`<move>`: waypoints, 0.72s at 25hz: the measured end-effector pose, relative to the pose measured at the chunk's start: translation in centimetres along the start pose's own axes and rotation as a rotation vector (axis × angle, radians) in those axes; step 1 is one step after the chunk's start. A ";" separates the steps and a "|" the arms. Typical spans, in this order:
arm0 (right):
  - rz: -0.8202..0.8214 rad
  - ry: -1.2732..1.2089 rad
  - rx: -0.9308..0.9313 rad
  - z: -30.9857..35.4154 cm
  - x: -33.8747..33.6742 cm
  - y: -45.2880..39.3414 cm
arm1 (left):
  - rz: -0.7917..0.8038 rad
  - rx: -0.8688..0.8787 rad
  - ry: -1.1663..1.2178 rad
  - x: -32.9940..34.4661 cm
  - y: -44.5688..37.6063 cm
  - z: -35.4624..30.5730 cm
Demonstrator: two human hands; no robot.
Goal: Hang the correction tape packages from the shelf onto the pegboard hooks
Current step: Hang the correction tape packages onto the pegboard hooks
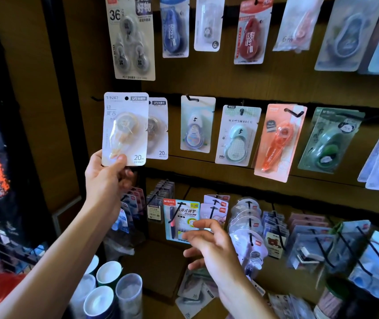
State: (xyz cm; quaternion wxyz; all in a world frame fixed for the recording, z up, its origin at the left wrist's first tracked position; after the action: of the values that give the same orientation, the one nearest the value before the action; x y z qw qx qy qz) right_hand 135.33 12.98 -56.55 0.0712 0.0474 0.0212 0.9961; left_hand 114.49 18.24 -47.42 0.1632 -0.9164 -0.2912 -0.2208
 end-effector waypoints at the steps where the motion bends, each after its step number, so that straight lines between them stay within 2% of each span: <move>1: -0.001 0.000 0.003 -0.1 0.0 0.0 | 0.006 0.003 -0.014 -0.2 0.1 0.1; 11: 0.007 -0.009 0.016 -0.4 0.1 0.1 | -0.002 0.010 -0.074 0.0 -0.3 0.3; 18: 0.031 0.005 0.007 -1.0 0.0 0.0 | -0.046 -0.144 -0.150 2.7 -3.4 2.0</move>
State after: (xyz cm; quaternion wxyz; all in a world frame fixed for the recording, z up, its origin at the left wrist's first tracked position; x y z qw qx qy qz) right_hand 135.24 12.92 -57.51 0.0555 0.0455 0.0242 0.9971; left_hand 115.04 23.00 -47.18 0.0696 -0.9327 -0.3071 -0.1758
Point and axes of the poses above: each hand's wrist, its own y-axis away from the middle knuckle, its own x-axis out of the palm, z = x × y, the point moved 2 cm from there along -y, towards the middle knuckle, and after that the axes turned 11 degrees about -z, right-handed, at the moved point
